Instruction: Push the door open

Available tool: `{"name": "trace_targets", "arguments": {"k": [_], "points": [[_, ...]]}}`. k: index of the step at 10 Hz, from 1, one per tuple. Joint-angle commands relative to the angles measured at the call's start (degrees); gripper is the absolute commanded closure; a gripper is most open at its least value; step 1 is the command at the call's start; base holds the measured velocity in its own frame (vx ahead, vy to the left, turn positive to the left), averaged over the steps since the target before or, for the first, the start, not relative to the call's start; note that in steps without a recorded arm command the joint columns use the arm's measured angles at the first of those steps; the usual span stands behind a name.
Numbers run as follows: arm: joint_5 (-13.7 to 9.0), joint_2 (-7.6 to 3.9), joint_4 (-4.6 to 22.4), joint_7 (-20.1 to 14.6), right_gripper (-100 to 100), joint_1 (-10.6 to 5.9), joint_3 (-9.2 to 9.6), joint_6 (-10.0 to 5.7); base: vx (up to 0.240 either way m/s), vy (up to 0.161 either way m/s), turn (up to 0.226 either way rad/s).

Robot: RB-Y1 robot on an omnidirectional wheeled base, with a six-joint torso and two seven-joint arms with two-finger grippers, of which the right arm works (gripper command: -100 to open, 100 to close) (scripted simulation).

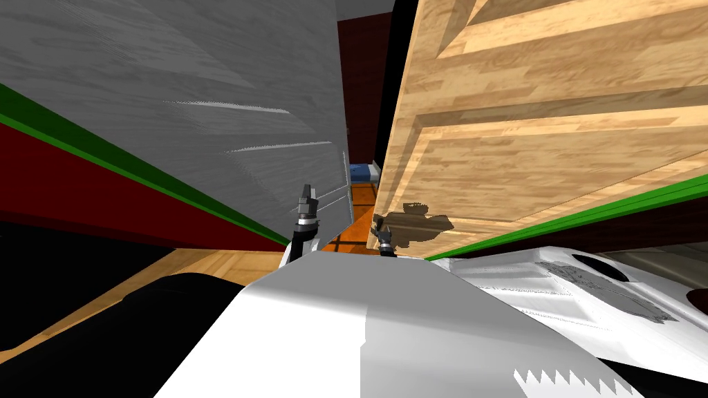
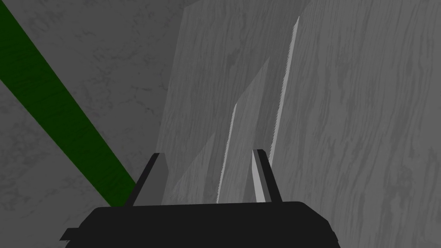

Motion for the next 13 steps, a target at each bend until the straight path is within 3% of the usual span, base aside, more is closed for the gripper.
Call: {"name": "trace_targets", "arguments": {"k": [1, 3, 4, 7, 8, 10, 13], "points": [[-0.3, -0.86, 1.5, -0.8, 100, -0.75, -1.32, -2.35, -0.003, 0.001, -0.019], [-0.3, -0.86, 1.5, -0.8, 100, -0.75, -1.32, -2.35, 0.006, -0.004, 0.018], [0.3, 0.21, 1.5, -0.7, 100, -0.48, -1.32, -1.16, 0.017, 0.037, 0.166], [0.4, 0.31, 2.3, -0.7, 100, -1.04, -4.33, -1.26, 0.028, 0.015, 0.138], [0.4, 0.31, 2.3, -0.7, 100, -1.04, -4.33, -1.26, 0.022, 0.0, 0.032], [0.5, 0.41, 3.0, -0.7, 100, -1.55, -7.03, -1.36, 0.031, 0.012, 0.121], [0.6, 0.46, 3.4, -0.7, 100, -1.84, -8.64, -1.41, 0.03, 0.004, 0.077]]}}
